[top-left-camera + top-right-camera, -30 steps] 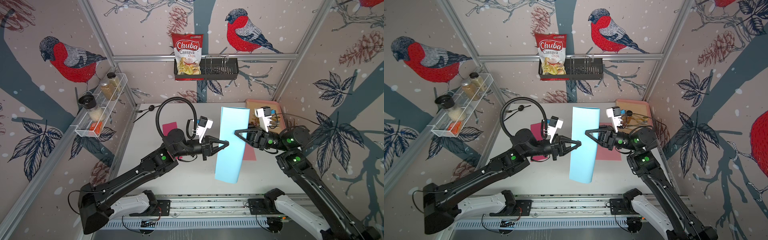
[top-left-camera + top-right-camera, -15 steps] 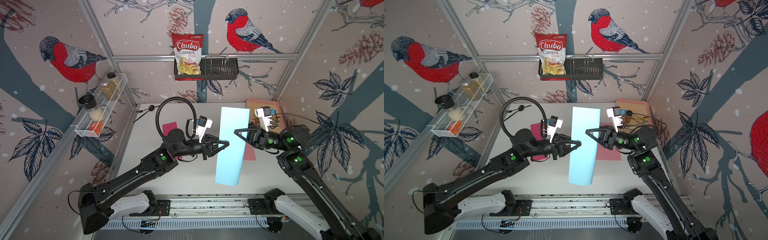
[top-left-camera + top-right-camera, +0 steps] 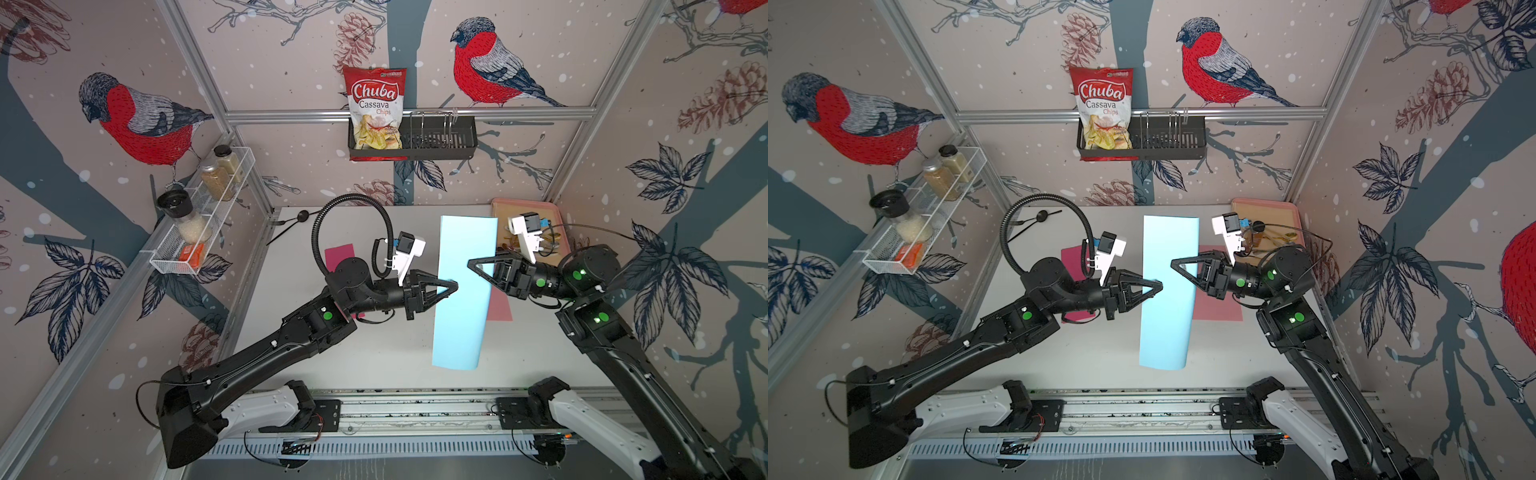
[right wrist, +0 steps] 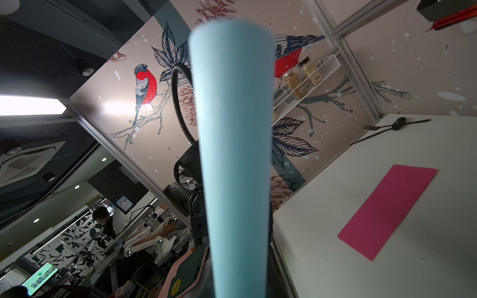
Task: Fold the rectangular paper in half along the long edge
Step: Fold the paper.
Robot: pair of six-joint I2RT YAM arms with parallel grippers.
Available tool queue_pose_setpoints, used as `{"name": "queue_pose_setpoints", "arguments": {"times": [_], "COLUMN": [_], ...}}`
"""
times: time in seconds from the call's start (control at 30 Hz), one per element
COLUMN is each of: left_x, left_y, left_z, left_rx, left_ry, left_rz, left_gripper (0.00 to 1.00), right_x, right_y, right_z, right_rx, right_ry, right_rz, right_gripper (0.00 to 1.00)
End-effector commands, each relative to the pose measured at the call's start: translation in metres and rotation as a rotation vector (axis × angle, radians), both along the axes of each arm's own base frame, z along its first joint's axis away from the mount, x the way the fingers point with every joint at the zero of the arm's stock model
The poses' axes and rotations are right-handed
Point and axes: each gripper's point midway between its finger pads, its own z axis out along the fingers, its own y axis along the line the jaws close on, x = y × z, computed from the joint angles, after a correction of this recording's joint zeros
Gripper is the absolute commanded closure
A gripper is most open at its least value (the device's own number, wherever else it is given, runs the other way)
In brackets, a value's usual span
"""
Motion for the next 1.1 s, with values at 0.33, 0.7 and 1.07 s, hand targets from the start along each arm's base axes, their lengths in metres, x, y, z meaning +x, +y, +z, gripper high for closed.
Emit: {"name": "queue_pose_setpoints", "arguments": {"times": [0.33, 0.7, 1.07], "left_x": [-0.003, 0.009, 0.021], "left_y": [0.004, 0.013, 0.018], "left_z": [0.015, 0.029, 0.038], "left_rx": [-0.034, -0.012, -0.013], "left_ry": [-0.039, -0.083, -0.084], "left_rz": [0.007, 0.111, 0.192], "left_gripper": [1.0, 1.0, 1.0], "right_x": [0.006, -0.018, -0.032], "right_y": [-0.001, -0.005, -0.005], "right_z": [-0.01, -0.032, -0.039], "right_rx": [-0.053, -0.151, -0.192], "right_ry": [-0.008, -0.021, -0.022], "right_rz": [-0.042, 0.018, 0.021], "right_gripper": [0.54, 0.4, 0.39]}}
